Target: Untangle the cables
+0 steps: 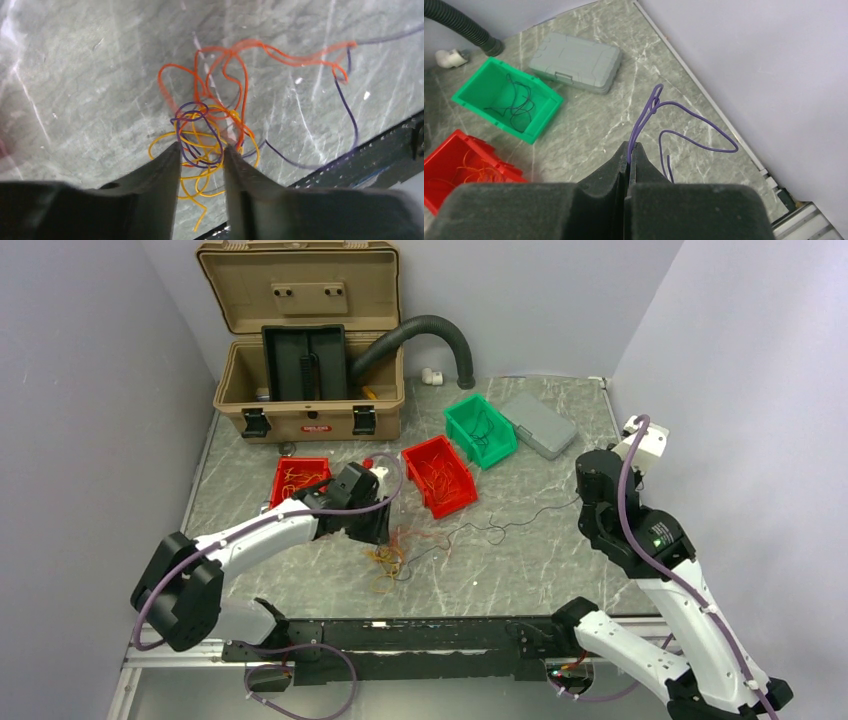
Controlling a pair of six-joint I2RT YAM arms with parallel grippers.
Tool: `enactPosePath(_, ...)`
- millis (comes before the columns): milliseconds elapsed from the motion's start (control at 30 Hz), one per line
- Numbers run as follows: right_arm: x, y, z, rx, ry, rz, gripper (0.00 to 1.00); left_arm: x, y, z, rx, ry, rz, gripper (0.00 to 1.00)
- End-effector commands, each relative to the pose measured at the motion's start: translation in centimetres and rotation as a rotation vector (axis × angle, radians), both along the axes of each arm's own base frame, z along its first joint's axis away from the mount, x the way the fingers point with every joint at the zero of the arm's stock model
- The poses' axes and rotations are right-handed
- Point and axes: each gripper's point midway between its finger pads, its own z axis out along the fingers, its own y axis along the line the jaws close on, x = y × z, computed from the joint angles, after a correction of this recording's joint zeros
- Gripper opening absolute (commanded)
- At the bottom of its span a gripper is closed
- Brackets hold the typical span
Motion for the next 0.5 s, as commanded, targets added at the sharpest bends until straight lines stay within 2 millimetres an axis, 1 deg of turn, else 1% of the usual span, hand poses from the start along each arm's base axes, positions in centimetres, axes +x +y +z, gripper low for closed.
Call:
enactPosePath(0, 0.6, 1.7, 1.3, 0.05, -0.029, 0.104, 0.0, 0.3, -2.9, 4.0, -0.153, -0.121, -0.1, 0.52)
enactPosePath(33, 0.8, 2.1, 1.0, 0.053, -0.017, 0.123, 0.0, 0.1, -3.6, 4.9, -0.18, -0.143, -0.136, 0.58)
enactPosePath(67, 1.0, 2.5, 0.7, 0.054, -0.006, 0.138, 0.0, 0.0, -4.3, 5.5, -0.196, -0.156, -0.168, 0.61)
enactPosePath(133, 1.3, 3.0, 0.3, 0.054, 0.015, 0.159, 0.0, -0.4, -5.8, 6.5, -0.213, -0.181, -0.243, 0.63)
enactPosePath(167, 1.4, 3.2, 0.1, 0.055, 0.021, 0.165, 0.0, -0.6, -6.4, 6.7, -0.204, -0.191, -0.266, 0.69)
enactPosePath(267, 1.7, 3.7, 0.0, 0.059, 0.028, 0.186, 0.0, -0.8, -8.3, 6.9, -0.161, -0.233, -0.316, 0.79)
enactPosePath(400, 1.9, 3.9, 0.1, 0.054, 0.029, 0.2, 0.0, -0.8, -10.9, 6.7, -0.16, -0.24, -0.359, 0.85)
enactPosePath(467, 2.0, 4.0, 0.3, 0.053, 0.027, 0.203, 0.0, -0.4, -11.7, 5.8, -0.134, -0.222, -0.361, 0.85)
